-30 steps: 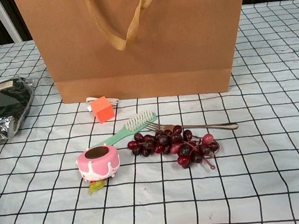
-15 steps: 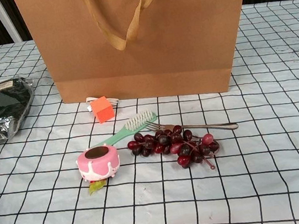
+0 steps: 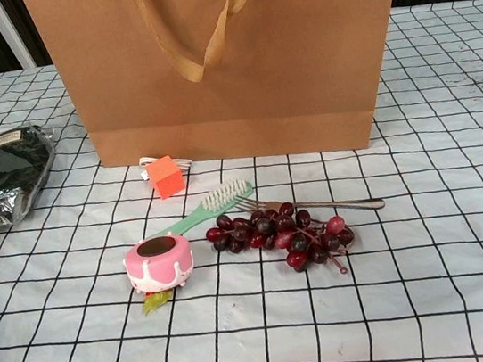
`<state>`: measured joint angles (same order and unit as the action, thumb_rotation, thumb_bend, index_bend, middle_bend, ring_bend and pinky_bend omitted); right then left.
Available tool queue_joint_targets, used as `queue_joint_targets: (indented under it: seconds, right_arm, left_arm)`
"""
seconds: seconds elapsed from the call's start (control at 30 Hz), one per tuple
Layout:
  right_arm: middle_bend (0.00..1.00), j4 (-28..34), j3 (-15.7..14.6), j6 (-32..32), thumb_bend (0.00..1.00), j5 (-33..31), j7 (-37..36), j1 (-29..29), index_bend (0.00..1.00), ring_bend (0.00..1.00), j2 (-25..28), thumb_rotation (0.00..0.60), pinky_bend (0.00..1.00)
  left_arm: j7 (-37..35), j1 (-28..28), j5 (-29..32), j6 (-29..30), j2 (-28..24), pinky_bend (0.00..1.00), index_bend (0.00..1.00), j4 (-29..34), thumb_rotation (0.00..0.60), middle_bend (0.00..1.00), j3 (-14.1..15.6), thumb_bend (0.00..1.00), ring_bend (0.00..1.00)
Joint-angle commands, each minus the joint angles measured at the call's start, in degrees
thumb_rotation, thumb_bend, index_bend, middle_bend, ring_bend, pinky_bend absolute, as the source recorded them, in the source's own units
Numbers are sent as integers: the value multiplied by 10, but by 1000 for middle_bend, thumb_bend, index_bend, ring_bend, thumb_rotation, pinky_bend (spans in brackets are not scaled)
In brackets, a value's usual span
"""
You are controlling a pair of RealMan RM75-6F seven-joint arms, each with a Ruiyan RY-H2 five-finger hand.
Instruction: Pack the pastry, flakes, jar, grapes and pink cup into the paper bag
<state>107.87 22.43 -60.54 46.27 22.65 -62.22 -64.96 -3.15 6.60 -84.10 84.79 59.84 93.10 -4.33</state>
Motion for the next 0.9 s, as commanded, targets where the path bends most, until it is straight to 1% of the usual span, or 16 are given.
queue_joint_targets:
  seconds: [0.03,0.17,0.4,0.5,0.6,0.7,0.77,0.9]
  right_arm:
    - [4,6,-3,8,217,-25,17,-3,71,136,12,600,245]
    - [0,9,-2,3,152,-38,28,-2,44,127,21,600,237]
    - [0,25,0,-15,137,-39,29,12,39,125,43,600,237]
    - [0,33,4,-58,137,-18,23,34,39,130,53,600,237]
    - [15,43,1,-100,137,0,29,58,39,162,65,600,236]
    - [72,67,-5,-131,138,3,39,88,39,198,92,600,236]
    - [101,91,-13,-141,138,-11,47,111,39,212,118,600,236]
    - [153,134,-42,-126,138,-48,63,155,63,244,183,600,236]
  left_arm:
    - [0,0,1,0,0,120,200,0,600,78,0,33,17]
    - [2,0,2,-1,0,121,200,1,600,78,0,33,17]
    - [3,0,2,-2,-1,121,200,3,600,78,1,33,17]
    - [4,0,2,-2,0,121,200,2,600,78,0,33,18]
    - [4,-1,3,0,0,120,200,2,600,78,-1,33,18]
    - [6,-1,5,0,1,121,200,2,600,78,-2,33,17]
    - [7,0,5,-3,2,121,200,3,600,78,0,33,17]
    - [11,2,0,-7,3,121,201,4,600,77,3,33,17]
